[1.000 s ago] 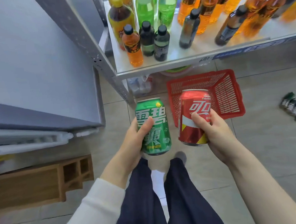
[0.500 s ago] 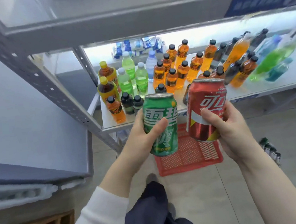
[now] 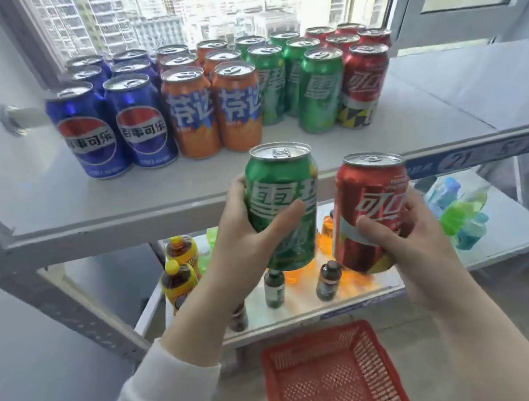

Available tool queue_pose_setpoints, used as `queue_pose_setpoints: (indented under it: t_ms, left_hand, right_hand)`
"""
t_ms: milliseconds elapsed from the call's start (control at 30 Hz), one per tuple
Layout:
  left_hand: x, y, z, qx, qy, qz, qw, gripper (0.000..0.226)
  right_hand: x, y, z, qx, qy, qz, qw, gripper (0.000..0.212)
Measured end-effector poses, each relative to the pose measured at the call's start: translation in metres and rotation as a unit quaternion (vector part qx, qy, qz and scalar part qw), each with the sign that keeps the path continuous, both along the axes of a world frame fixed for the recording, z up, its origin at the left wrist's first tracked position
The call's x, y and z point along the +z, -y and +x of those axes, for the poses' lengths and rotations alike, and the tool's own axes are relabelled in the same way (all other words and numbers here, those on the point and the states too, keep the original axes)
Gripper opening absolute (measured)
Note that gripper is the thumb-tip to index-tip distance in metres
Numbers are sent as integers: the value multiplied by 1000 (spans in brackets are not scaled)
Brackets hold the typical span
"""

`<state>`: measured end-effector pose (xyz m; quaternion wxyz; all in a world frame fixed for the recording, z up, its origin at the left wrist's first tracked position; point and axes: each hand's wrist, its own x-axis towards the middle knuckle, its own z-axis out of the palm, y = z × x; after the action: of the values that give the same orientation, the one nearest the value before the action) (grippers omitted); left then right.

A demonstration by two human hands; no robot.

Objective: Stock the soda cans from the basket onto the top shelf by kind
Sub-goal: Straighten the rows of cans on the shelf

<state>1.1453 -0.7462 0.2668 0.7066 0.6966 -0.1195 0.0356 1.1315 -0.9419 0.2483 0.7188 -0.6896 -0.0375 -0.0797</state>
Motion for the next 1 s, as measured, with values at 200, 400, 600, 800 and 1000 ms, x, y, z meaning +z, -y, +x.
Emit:
queue_pose_setpoints:
  t_ms: [200, 400, 600, 800, 1000]
  left_hand:
    - [43, 29, 53, 92, 66, 61, 992, 68]
    - [65, 52, 80, 187, 104, 217, 953, 70]
    - [81, 61, 101, 234, 96, 352, 901, 75]
    - [102, 63, 120, 214, 104, 467, 852, 80]
    - [106, 60, 136, 150, 123, 541, 818, 81]
  right_hand:
    - [31, 49, 55, 21, 28, -15, 999, 77]
    - [56, 91, 102, 69, 57, -35, 995, 60]
    - [67, 117, 138, 83, 74, -62, 992, 52]
    - [69, 139, 160, 48, 80, -75, 993, 64]
    - [64, 152, 188, 18, 56, -100, 993, 64]
